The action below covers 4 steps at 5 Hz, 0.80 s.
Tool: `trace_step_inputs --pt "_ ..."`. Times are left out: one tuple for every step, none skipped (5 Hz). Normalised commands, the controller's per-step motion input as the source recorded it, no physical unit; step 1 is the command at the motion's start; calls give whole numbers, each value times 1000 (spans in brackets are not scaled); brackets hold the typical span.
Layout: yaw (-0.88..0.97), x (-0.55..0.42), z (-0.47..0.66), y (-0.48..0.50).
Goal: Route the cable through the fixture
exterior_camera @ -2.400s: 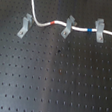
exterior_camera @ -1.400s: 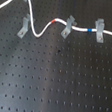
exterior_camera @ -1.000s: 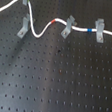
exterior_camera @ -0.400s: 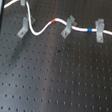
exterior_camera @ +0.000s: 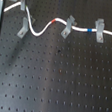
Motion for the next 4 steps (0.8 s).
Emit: trace_step_inputs --pt "0 -293 236 131" --pt "0 -141 145 196" --pt "0 5 156 24" --pt "-337 14 328 87"
